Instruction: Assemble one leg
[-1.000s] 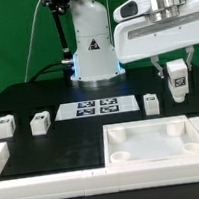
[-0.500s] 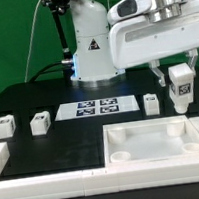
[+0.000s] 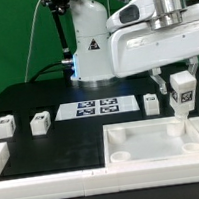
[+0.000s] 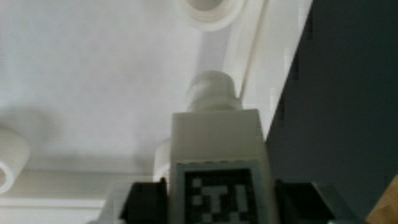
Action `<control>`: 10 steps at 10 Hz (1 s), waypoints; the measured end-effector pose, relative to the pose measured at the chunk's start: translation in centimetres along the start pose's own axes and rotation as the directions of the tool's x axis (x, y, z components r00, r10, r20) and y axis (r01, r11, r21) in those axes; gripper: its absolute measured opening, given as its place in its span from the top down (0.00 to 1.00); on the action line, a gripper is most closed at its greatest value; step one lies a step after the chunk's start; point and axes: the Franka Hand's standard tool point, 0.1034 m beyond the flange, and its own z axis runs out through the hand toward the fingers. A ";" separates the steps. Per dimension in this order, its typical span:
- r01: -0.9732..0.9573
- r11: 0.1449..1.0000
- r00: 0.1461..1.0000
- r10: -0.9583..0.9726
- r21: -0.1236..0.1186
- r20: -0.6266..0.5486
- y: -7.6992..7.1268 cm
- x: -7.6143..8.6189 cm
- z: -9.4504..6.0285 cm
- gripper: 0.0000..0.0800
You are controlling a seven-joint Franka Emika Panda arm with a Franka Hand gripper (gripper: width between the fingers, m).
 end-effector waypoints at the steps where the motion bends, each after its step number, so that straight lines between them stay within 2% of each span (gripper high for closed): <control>1: 0.004 1.000 0.997 -0.005 -0.010 -0.081 0.2 0.7 -0.2 0.64; 2: 0.006 1.000 0.985 -0.010 -0.024 -0.175 0.6 0.8 -0.4 0.64; 3: 0.009 1.000 0.988 -0.012 -0.020 -0.152 0.3 0.5 0.0 0.64; 7: 0.094 0.995 0.976 -0.099 -0.036 -0.193 1.3 4.9 1.3 0.64; 8: 0.111 0.993 0.973 -0.117 -0.041 -0.199 1.6 5.6 1.5 0.64; 10: 0.115 0.992 0.972 -0.121 -0.042 -0.199 1.8 5.6 1.6 0.64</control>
Offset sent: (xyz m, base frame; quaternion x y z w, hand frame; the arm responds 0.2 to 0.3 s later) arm 0.0279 -0.0021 -0.0031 -0.0187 0.0360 -0.0155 0.9991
